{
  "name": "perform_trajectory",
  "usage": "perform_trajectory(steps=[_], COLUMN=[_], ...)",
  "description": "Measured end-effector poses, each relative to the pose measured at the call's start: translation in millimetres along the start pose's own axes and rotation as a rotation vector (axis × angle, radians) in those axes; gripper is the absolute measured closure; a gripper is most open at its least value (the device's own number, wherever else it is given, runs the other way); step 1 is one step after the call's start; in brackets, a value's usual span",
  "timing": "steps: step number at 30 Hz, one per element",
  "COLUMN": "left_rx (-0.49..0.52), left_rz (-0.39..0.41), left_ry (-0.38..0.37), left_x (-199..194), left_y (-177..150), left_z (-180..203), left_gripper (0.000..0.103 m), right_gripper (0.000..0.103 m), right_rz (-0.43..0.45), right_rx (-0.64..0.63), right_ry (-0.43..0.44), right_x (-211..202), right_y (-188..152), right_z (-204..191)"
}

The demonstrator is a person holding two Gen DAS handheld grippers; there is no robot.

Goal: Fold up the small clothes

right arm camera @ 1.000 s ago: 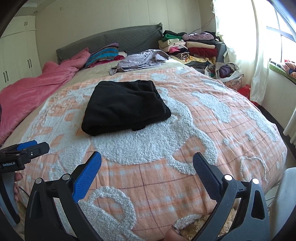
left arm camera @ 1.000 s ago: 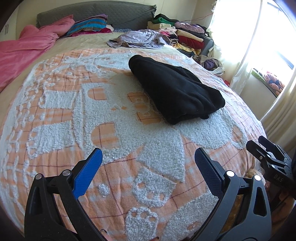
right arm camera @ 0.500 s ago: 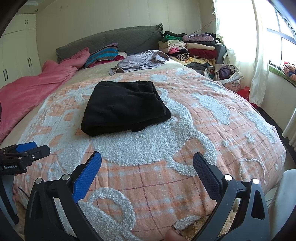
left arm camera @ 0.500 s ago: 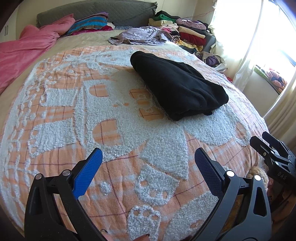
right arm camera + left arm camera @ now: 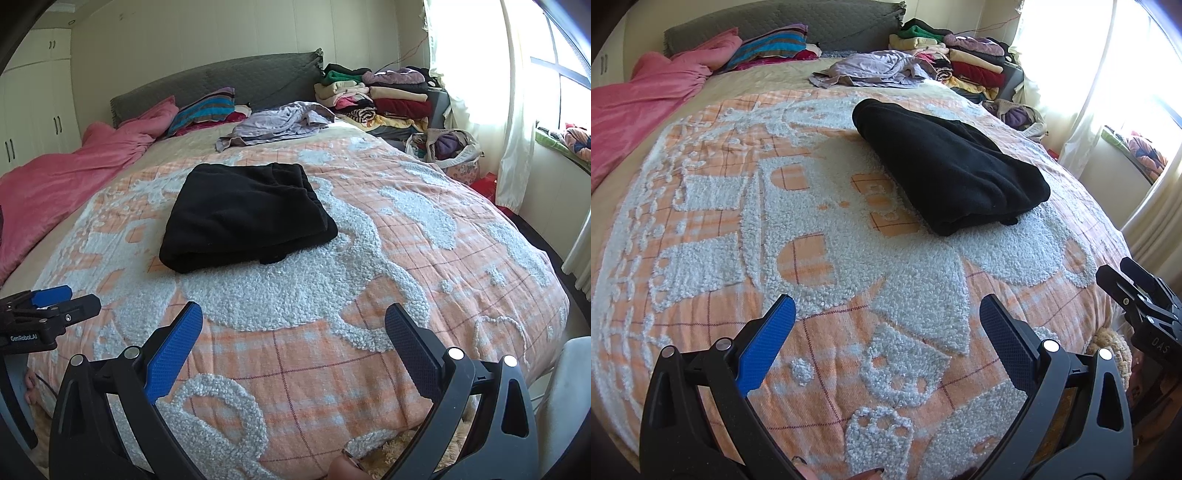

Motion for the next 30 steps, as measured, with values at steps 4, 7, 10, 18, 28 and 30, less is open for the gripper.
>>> perform_trajectory(steps=[4,7,10,18,28,30], left_rx=[0.002,0.002,0.002,0.005,0.008,0.008], left_rz=[-0.003,-0.003,-0.006,-0.015,-0.017,-0.018], left_ry=[0.004,0.003,0.003,0.01,0.012,0.014], left_x=[-0.2,-0.6,-0.3,0.5,0.2,-0.4], left_y=[0.0,0.3,0.3,-0.3,-1.2,-1.7], left_z=[-0.5,-0.7,-0.3,0.3,-1.0,-0.9], left_gripper=[0.01,0.01,0.01,0.01,0.01,0.01], right_gripper=[0.005,0.005,0.005,0.005,0.005,0.005], right_rz=[0.0,-0.001,0.002,0.001,0.002,0.0], right_rx=[-0.001,0.0,0.0,-0.002,-0.008,-0.012], right_ry=[0.0,-0.001,-0.003,-0.004,-0.006,-0.007], right_x=[0.0,-0.5,-0.7,-0.7,-0.8,-0.5], right_y=[0.1,-0.2,0.0,-0.1,-1.1,-2.4], right_z=[0.2,-0.1,0.7,1.0,1.0,1.6])
Point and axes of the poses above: each gripper's, at about its wrist camera, not at the fingertips, and x roughly the way its jaws point, z to its right, y to its top, the point moved 2 cm from there along x, roughly the way its jaws point, and after that the axes turned 8 degrees about z, right-handed, at the moved point
